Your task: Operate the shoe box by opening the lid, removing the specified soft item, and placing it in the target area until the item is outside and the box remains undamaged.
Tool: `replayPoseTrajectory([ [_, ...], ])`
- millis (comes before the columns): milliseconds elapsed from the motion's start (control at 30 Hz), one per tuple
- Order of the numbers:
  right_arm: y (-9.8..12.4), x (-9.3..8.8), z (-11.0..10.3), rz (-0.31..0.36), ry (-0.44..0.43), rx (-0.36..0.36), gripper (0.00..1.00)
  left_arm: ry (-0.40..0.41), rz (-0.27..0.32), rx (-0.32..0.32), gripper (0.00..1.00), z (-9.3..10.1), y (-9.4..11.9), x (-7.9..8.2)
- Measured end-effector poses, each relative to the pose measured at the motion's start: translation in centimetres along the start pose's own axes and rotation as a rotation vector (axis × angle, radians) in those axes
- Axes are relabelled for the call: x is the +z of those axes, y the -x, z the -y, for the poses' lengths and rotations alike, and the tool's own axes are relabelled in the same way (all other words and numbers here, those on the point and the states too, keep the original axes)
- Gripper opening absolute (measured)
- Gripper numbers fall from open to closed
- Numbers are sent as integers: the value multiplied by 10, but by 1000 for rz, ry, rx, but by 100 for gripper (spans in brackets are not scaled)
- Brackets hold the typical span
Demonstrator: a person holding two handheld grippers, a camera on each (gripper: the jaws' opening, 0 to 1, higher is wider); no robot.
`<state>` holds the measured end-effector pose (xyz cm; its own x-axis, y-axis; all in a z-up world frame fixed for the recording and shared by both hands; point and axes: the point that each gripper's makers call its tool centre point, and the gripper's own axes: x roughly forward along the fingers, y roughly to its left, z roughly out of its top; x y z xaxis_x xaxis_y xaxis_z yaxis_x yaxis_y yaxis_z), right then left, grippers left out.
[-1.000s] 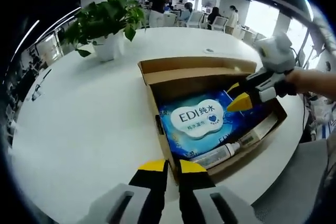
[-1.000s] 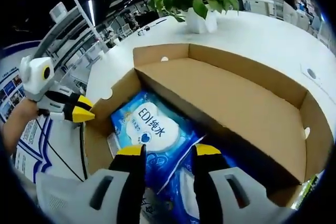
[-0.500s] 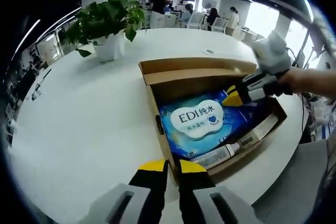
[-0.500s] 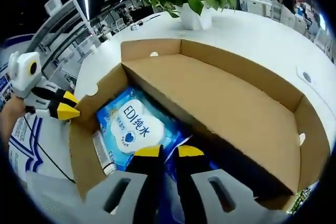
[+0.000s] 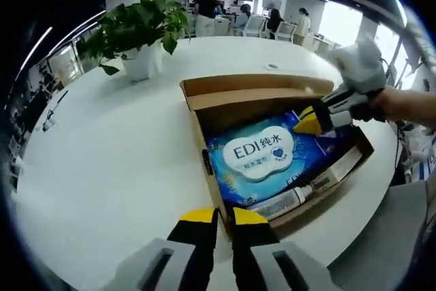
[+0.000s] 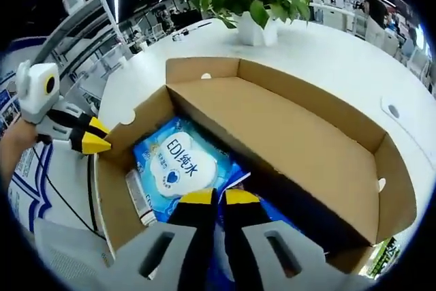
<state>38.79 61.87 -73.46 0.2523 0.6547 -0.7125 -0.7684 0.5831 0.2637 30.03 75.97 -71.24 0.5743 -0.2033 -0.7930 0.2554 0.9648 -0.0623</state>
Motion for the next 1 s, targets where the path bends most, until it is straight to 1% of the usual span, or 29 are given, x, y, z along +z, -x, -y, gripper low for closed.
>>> replayPoseTrajectory([
  [133, 6, 4, -2, 9, -8, 2, 0, -3, -5, 2, 7, 0, 0, 0],
  [400, 19, 8, 1, 27, -14, -17, 0, -20, -24, 5, 7, 1, 0, 0],
  [700, 33, 6, 5, 34, -20, -35, 0, -55, -36, 8, 9, 2, 2, 2],
  [867, 40, 4, 7, 38, -23, -42, 0, -64, -27, 7, 11, 5, 7, 9],
  [1000, 46, 1, 10, 41, -33, -48, 0, -81, -7, 2, 13, 6, 11, 18],
])
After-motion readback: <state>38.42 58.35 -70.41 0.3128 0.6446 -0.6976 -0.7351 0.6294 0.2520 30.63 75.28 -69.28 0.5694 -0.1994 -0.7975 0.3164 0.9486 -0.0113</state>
